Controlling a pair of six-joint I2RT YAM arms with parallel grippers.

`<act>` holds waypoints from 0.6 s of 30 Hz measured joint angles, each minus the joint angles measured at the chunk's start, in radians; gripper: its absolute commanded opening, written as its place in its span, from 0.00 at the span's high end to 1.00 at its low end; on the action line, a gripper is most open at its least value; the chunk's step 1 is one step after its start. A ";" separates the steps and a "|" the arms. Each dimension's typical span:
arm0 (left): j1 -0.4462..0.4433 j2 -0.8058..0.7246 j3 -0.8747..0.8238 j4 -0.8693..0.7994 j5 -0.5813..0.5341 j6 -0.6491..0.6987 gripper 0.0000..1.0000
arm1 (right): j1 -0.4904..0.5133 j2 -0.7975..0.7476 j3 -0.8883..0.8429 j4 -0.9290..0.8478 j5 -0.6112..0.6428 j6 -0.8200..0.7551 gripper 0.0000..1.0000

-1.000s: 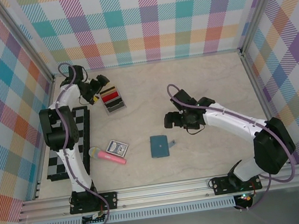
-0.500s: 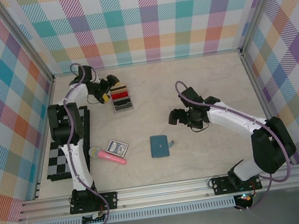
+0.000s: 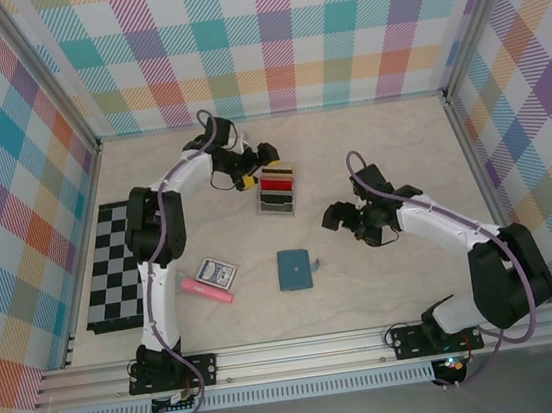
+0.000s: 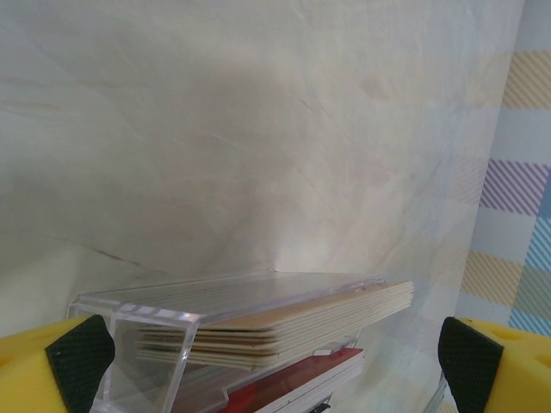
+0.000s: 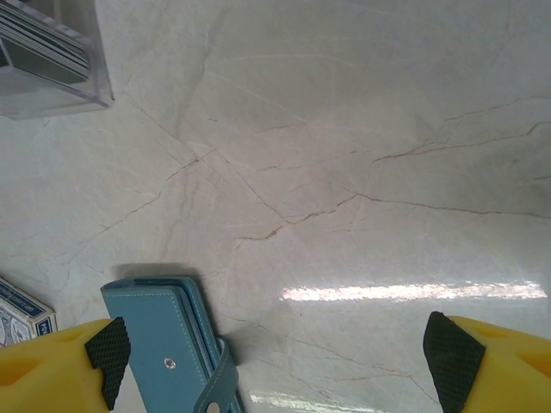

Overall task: Put the credit cards into the card holder
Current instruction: Move the storage box to the center of the table.

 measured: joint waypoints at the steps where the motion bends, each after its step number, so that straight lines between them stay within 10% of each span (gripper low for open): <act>1: -0.015 0.000 -0.002 0.002 0.001 -0.003 0.00 | -0.004 -0.004 -0.006 0.004 -0.005 0.003 0.11; 18: -0.264 0.238 0.361 -0.109 0.096 0.004 0.00 | -0.108 -0.190 -0.192 0.049 -0.097 0.072 0.19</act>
